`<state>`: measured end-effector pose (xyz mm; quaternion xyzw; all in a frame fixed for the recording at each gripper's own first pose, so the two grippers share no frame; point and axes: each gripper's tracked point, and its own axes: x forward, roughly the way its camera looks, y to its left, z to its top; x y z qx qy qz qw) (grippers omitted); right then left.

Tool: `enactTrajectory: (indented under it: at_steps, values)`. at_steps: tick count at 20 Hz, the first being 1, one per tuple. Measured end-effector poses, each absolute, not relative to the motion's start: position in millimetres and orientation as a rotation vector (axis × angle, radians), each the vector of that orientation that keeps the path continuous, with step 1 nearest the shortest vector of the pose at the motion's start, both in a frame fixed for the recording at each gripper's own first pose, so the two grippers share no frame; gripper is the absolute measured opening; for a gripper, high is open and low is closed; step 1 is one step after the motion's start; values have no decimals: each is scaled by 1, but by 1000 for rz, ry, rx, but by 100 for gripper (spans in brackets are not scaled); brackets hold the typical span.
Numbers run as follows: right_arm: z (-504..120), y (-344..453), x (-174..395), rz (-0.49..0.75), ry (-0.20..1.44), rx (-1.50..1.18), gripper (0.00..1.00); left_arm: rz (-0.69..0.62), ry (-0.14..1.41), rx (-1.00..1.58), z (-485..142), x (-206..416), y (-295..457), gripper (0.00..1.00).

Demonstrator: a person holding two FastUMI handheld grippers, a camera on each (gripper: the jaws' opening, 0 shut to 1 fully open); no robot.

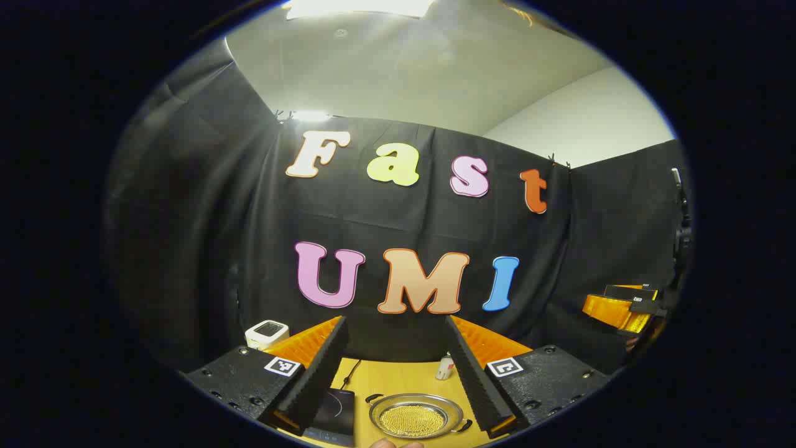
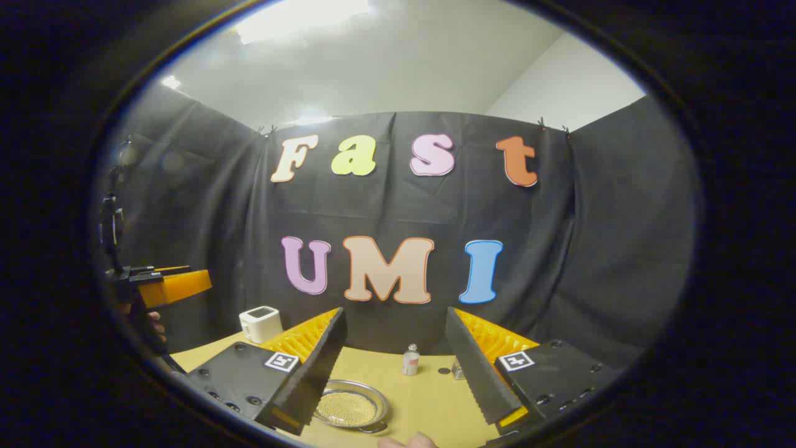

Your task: First push the handle of the pot to place it horizontally, then grasp the pot with both hands and set it on the induction cooktop.

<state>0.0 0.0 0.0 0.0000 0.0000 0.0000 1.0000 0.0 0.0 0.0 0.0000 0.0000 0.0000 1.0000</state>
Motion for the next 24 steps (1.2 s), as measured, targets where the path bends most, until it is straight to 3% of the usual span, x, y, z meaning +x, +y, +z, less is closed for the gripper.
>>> enactTrajectory:
  at_steps: [9, 10, 17, 19, 24]
  values:
    - [2, -8, 13, 24, -11, 41, 99, 17, 4, 43, 2, 2, -9, 88]
    - [3, -9, 14, 20, -13, 40, 99, 21, 5, 49, 3, 2, -8, 94]
    - [0, -8, 12, 12, -9, 37, 99, 21, 3, 61, 3, 3, -6, 89]
    - [0, -11, 11, -4, -10, 46, 81, 19, 0, 67, 3, 3, -6, 90]
    - [-1, -11, 12, -12, -1, 98, 10, 25, 2, 63, 1, 0, -1, 89]
